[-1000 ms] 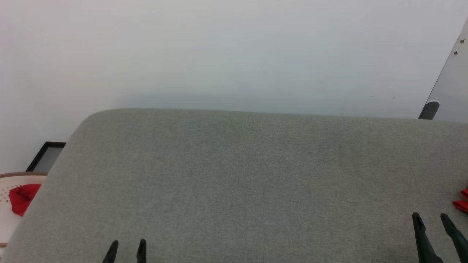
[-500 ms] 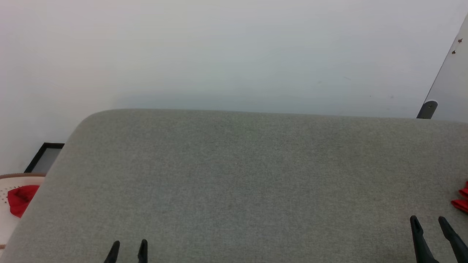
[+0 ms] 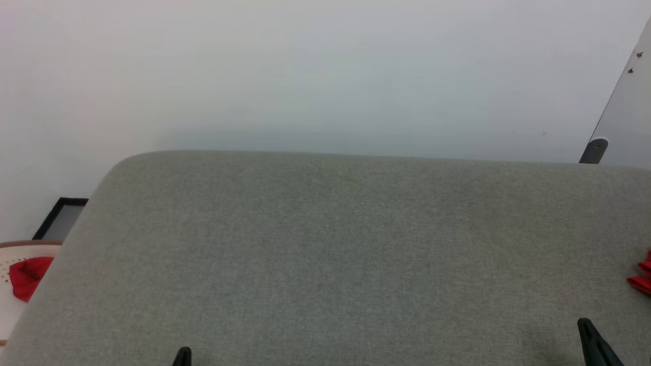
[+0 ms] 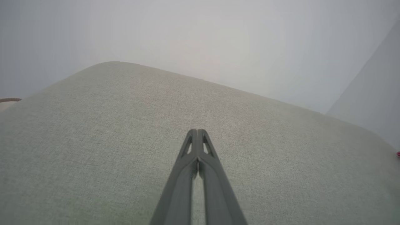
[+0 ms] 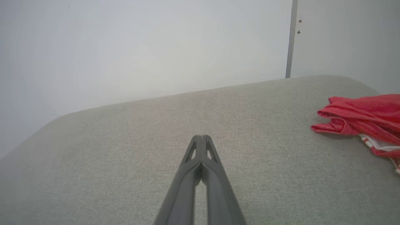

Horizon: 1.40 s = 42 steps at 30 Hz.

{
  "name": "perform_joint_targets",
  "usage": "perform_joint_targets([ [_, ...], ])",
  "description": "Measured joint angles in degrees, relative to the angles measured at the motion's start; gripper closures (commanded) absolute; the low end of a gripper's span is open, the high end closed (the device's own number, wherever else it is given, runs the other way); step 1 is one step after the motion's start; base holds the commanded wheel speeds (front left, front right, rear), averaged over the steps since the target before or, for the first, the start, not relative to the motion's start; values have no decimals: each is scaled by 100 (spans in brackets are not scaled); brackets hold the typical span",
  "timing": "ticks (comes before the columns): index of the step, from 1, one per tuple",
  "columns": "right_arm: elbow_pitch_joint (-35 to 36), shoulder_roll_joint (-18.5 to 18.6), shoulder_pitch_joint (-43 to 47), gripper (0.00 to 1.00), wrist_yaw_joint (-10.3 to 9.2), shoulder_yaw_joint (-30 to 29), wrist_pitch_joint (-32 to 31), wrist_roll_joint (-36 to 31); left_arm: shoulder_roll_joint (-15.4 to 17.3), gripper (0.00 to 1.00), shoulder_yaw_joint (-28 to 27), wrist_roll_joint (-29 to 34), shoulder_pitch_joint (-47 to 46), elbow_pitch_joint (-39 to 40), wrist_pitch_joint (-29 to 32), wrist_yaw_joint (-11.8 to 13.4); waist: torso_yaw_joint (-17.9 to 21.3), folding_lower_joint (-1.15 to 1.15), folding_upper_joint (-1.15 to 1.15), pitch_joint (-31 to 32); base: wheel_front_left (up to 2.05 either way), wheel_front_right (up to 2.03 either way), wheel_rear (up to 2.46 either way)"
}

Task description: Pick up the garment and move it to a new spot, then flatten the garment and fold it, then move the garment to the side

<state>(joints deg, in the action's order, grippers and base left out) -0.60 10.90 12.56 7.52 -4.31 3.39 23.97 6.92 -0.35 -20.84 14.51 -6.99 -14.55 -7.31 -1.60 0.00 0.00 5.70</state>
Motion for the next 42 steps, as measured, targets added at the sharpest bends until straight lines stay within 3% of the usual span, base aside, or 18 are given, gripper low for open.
perform_joint_targets([
  [20, -337, -198, -396, 100, 0, -46, -248, 1723, -107, 100, -152, -1819, -469, -187, 535, 0, 25, 0, 0, -95, 0, 0, 0],
  [42, -646, -379, -826, 100, -1, -93, -468, 3249, -189, 100, -290, -3393, -926, -346, 1002, 0, 54, 0, 0, -198, 0, 0, 0],
])
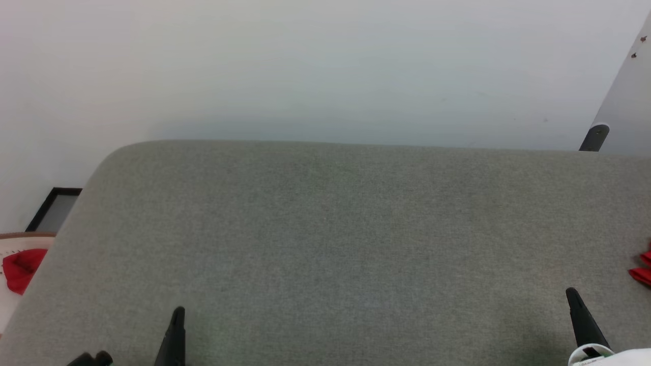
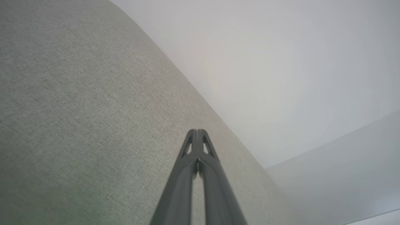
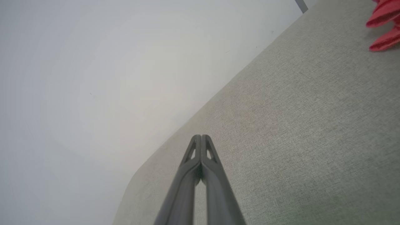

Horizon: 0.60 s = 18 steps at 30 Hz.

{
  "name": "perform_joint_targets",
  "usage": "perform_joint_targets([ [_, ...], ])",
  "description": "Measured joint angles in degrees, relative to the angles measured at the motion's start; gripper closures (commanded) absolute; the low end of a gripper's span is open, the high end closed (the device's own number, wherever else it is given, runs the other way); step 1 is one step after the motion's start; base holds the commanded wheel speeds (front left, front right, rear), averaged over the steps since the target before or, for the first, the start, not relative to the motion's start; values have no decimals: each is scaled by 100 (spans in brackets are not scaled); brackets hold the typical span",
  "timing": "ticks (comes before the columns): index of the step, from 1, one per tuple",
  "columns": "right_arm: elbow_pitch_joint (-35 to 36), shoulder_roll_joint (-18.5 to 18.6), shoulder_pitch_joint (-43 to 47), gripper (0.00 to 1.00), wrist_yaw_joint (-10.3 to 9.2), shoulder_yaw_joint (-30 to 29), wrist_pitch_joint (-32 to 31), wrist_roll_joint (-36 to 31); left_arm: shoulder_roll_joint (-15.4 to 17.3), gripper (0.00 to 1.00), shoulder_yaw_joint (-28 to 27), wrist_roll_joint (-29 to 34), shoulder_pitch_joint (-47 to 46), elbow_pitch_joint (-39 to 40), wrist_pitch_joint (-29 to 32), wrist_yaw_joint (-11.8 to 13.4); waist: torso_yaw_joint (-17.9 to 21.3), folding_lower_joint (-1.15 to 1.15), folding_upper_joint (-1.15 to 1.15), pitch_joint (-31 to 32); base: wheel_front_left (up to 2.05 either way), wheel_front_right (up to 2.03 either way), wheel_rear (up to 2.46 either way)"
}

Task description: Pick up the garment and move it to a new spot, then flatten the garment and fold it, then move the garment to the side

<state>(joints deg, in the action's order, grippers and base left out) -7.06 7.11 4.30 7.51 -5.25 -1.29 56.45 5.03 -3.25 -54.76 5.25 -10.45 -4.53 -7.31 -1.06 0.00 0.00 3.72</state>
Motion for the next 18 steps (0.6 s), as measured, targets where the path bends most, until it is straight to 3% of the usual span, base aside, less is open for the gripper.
perform_joint_targets([
  [18, -191, -109, -285, 100, 0, -27, -153, 1013, -66, 100, -92, -1058, -311, -105, 309, 0, 23, 0, 0, -85, 0, 0, 0],
])
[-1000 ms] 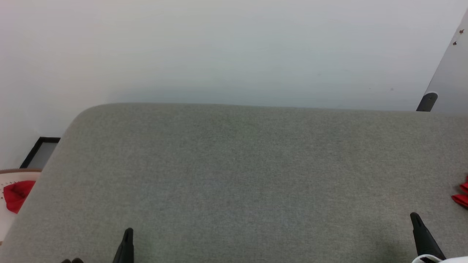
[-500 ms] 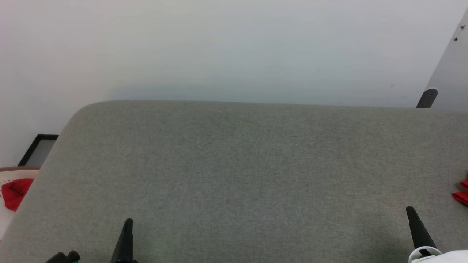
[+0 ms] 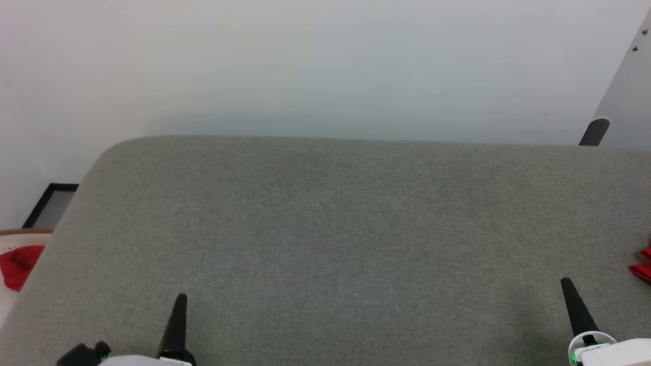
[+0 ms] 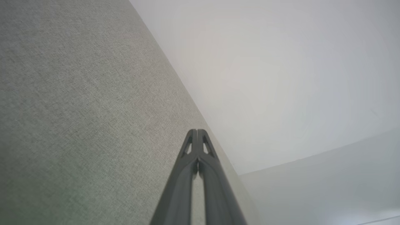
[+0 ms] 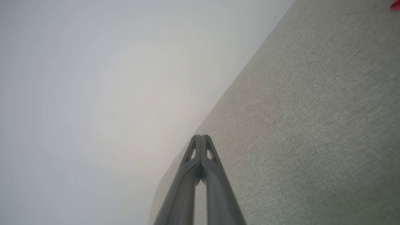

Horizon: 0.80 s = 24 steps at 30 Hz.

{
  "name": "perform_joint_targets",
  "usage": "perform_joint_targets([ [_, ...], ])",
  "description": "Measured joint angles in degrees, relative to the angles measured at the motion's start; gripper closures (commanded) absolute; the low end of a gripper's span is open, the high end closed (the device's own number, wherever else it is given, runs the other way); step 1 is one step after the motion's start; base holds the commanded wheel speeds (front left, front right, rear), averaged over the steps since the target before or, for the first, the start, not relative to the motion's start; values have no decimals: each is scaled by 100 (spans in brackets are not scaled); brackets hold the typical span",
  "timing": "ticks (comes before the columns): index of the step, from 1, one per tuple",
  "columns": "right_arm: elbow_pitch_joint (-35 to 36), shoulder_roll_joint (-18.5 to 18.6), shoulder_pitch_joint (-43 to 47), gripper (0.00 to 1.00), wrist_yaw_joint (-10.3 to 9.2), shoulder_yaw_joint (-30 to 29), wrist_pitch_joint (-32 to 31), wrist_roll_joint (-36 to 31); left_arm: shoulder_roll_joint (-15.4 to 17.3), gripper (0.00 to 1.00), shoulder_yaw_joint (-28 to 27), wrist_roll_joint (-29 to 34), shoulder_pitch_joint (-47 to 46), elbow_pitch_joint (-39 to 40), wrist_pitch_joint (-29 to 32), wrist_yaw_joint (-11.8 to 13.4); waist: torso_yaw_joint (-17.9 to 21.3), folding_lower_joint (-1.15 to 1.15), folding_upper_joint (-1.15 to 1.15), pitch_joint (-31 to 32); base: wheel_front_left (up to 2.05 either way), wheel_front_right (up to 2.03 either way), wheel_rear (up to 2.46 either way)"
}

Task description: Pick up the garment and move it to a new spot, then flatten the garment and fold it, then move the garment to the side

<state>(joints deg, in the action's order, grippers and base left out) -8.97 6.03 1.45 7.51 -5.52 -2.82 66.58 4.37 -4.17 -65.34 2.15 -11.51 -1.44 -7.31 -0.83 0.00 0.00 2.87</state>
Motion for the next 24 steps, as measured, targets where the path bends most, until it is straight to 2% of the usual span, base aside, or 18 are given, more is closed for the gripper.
perform_joint_targets([
  [24, -222, -133, -327, 100, -2, -48, -152, 1110, -60, 100, -104, -1154, -345, -108, 348, 0, 31, 0, 0, -113, 0, 0, 0],
])
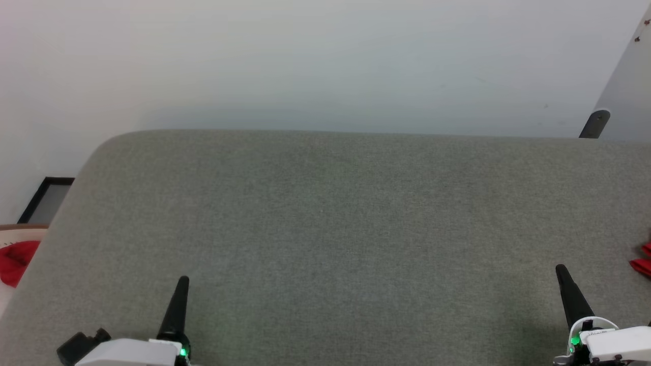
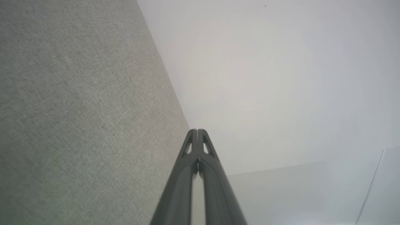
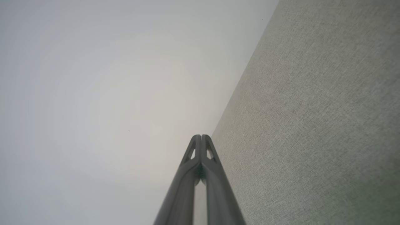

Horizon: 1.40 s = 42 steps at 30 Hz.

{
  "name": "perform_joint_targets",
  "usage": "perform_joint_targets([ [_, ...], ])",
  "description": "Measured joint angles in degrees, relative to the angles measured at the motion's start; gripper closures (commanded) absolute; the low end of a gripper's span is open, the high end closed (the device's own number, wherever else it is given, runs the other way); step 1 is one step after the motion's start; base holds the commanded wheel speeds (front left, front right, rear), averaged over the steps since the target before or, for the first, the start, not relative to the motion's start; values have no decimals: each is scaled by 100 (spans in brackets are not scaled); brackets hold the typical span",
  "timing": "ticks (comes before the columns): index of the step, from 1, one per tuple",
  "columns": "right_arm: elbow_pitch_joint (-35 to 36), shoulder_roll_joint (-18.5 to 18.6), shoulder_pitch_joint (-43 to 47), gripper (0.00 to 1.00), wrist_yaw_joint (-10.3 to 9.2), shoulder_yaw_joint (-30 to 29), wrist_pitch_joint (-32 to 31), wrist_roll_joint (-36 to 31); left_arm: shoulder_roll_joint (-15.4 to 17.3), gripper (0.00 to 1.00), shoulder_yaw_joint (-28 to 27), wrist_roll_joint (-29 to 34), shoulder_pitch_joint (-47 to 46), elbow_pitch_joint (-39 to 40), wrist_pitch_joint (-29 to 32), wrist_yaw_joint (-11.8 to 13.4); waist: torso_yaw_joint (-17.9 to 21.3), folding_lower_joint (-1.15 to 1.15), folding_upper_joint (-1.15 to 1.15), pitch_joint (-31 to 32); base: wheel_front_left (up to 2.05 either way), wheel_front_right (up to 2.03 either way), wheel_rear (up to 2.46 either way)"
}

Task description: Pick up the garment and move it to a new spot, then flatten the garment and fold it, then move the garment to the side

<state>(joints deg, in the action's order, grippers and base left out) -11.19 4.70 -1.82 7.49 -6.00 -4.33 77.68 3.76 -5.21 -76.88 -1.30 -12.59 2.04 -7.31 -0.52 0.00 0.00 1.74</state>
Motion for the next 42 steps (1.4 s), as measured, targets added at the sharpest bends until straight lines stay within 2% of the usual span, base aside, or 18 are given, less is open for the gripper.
perform_joint_targets([
  [42, -293, -175, -420, 100, -1, -53, -222, 1460, -88, 100, -133, -1543, -471, -149, 456, -2, 52, 0, 0, -192, 0, 0, 0],
])
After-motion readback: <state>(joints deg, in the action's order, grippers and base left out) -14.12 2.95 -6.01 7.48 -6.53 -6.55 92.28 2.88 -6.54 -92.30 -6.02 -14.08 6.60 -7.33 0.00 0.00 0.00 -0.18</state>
